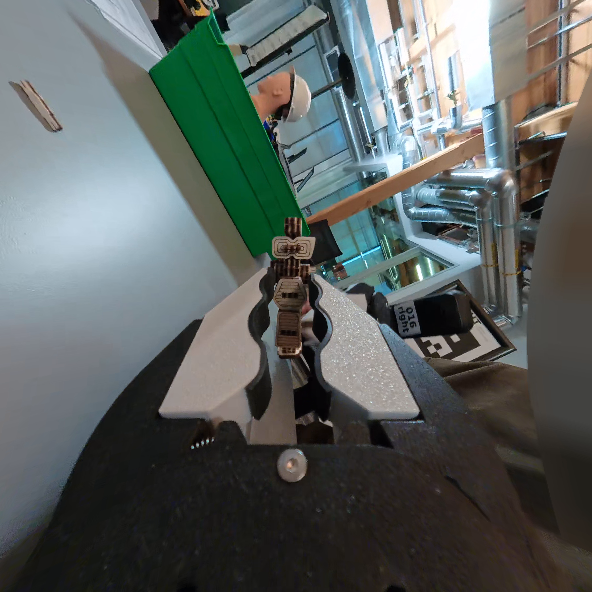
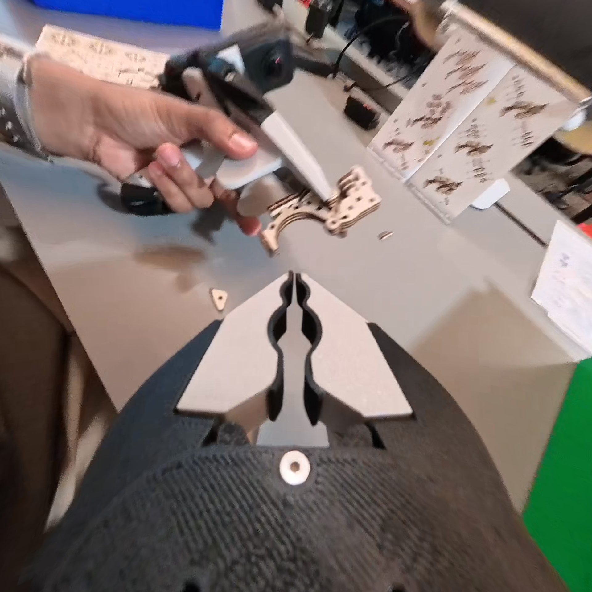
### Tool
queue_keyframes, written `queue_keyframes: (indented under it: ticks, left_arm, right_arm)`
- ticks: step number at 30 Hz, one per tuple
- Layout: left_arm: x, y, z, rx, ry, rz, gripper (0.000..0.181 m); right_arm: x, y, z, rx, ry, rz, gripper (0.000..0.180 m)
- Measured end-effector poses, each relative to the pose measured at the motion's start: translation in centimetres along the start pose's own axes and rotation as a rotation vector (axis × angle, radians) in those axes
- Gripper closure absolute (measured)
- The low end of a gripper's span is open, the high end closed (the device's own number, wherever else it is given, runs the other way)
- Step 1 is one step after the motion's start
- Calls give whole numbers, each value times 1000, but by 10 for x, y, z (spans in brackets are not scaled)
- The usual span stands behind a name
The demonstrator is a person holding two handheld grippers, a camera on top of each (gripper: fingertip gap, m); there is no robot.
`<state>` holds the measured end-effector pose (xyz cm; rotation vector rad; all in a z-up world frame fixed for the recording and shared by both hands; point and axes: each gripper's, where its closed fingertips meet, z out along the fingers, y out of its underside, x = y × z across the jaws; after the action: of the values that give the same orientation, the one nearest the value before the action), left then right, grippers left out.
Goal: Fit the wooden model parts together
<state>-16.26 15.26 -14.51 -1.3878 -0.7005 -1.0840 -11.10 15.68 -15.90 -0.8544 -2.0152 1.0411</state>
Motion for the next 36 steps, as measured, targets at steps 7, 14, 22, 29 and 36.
queue_keyframes:
  ticks: [7, 14, 22, 29, 36]
  left_arm:
    - [0, -9, -5, 50, 22, -48, 164]
    - [0, -7, -4, 41, 25, -47, 164]
    - [-1, -1, -1, 2, 7, -26, 164]
    - [-1, 24, 10, -138, -51, 102, 164]
    - [-3, -12, -6, 94, -46, 29, 163]
  right_arm:
    - [-60, 34, 27, -190, -196, -4, 165]
    - [-64, 39, 30, -227, -236, 84, 172]
    - [3, -7, -4, 22, 29, -28, 176]
    - [14, -6, -12, -23, 174, -314, 180]
    - [61, 13, -9, -49, 243, -163, 172]
